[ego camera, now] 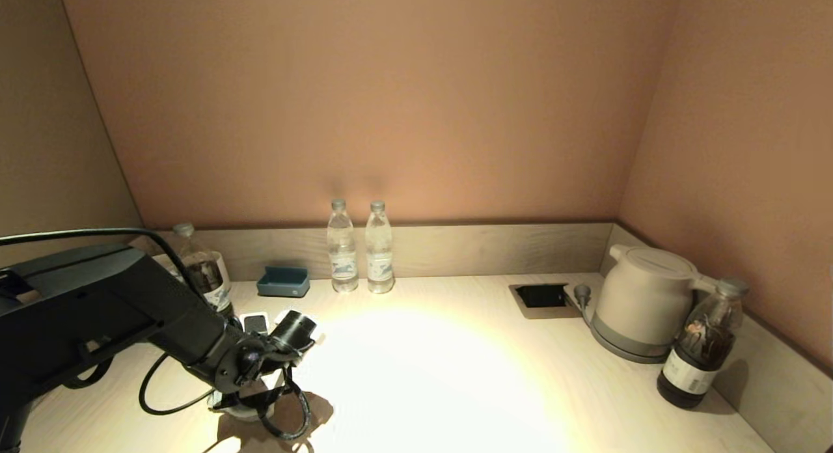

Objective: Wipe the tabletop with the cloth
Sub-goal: Sweep the stains on the table

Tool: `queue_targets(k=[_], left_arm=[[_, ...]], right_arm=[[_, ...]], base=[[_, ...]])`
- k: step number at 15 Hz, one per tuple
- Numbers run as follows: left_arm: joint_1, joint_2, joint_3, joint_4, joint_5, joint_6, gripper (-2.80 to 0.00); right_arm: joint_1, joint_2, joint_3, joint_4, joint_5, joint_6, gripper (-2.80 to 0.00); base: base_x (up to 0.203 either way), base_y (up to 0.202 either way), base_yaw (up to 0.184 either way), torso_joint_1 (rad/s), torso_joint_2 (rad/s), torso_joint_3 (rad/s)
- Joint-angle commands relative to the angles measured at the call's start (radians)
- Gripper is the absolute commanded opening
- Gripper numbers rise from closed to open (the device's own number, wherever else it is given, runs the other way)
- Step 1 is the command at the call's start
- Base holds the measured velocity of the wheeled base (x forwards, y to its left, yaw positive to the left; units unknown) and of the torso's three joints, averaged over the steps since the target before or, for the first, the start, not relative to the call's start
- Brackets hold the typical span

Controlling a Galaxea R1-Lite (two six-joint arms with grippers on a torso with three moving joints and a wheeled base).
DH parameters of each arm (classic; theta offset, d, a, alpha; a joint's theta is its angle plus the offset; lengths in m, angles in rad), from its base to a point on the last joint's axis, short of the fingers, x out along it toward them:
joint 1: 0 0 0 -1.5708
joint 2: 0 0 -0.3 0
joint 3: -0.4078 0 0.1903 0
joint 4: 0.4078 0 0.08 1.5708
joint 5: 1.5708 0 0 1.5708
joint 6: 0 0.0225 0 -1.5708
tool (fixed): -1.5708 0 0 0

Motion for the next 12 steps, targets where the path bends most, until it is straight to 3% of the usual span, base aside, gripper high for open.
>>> queue_targets(k=[1,4,7,9,12], left_arm=[[-0.068,-0.033,0.068,0.001,-0.005,-0.034,-2.8],[-0.143,-0.065,0.113,0.003,-0.008,-0.074,-2.8],[-0.322,-0.112,0.153,0.037,-0.012,-0.111,-2.8],[-0.386,-0.129,0.194,0.104,-0.017,-0.154,-2.8],[-0.466,-0.192,0.261,0.122,-0.018,-0.154,-2.8]], right_arm=[[0.0,0.0,0.0,-0.001,0.0,0.0,-2.8],[0.0,0.001,0.001,-0.001,0.001,0.0,-2.8],[0.002,0.001,0.0,-0.001,0.0,0.0,-2.8],[0.0,0.001,0.001,-0.001,0.001,0.0,-2.8],[0.0,0.001,0.0,-0.001,-0.001,0.0,-2.8]], base=[[0.0,0.0,0.0,0.0,0.0,0.0],[0.0,0.0,0.0,0.0,0.0,0.0],[0.0,0.0,0.0,0.0,0.0,0.0],[0.0,0.0,0.0,0.0,0.0,0.0],[0.0,0.0,0.0,0.0,0.0,0.0]])
